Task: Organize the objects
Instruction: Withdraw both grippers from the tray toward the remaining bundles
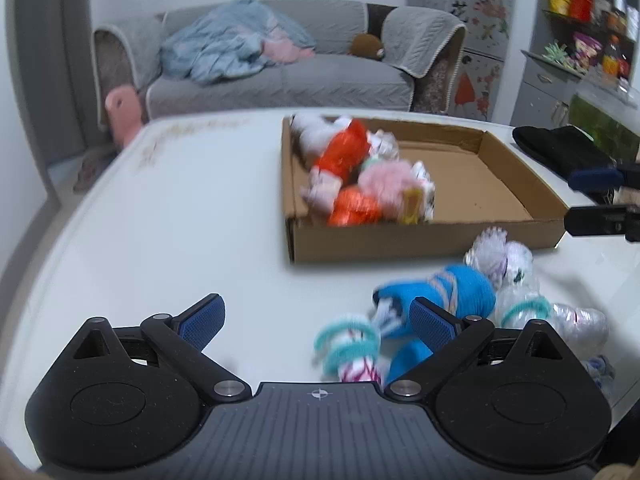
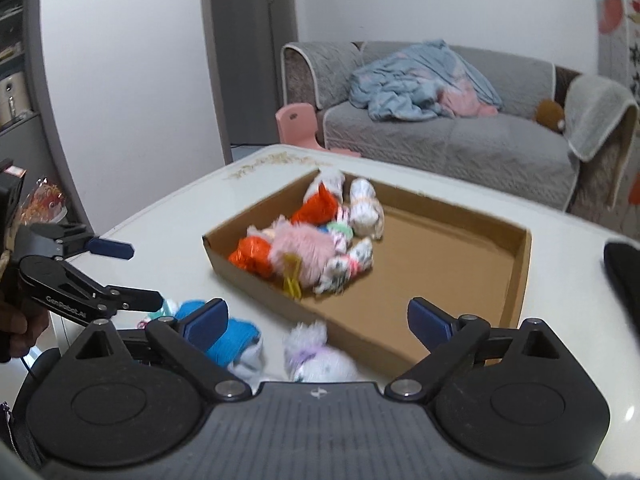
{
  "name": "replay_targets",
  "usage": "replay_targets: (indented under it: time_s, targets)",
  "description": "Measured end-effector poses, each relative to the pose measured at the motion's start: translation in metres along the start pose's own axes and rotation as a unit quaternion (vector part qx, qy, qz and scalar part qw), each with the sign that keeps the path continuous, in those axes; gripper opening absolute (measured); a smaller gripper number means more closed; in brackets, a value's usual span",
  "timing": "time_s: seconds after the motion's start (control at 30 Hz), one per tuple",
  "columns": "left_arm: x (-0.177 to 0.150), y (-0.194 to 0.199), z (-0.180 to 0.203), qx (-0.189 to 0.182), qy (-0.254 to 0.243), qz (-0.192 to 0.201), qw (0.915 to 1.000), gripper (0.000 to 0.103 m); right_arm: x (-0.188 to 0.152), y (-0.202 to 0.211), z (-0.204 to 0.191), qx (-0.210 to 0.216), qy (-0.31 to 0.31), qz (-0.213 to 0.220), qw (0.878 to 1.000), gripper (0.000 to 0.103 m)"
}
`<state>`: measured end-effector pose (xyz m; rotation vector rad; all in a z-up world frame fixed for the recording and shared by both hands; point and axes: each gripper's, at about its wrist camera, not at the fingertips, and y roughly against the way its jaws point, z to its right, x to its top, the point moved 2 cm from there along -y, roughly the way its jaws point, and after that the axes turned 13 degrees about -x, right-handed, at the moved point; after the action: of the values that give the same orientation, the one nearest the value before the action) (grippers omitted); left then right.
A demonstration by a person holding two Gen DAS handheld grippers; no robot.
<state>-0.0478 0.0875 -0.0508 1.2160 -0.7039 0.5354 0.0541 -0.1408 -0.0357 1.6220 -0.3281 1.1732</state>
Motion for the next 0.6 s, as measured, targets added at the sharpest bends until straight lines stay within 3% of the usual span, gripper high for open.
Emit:
replay_targets:
  time_s: [0.17, 0.43, 0.6]
  targets:
    - [-0.016, -0.004, -0.009, -0.005, 0.041, -0.002, 0.9991, 0.1, -0.016, -0.011, -0.002, -0.003, -0.03, -0.027, 0.999, 0.097]
    - [-0.02, -0.001, -0.024, 0.003, 0.065, -0.003, 0.9979, 0.1, -0.023, -0.035, 0.0, -0.002, -0.074, -0.058, 0.996, 0.097]
    - [-0.022, -0.002, -0.029, 0.021, 0.047, -0.003, 0.9987, 0.102, -0.029, -0.051, 0.003, -0.001, -0.108, -0.088, 0.99, 0.097]
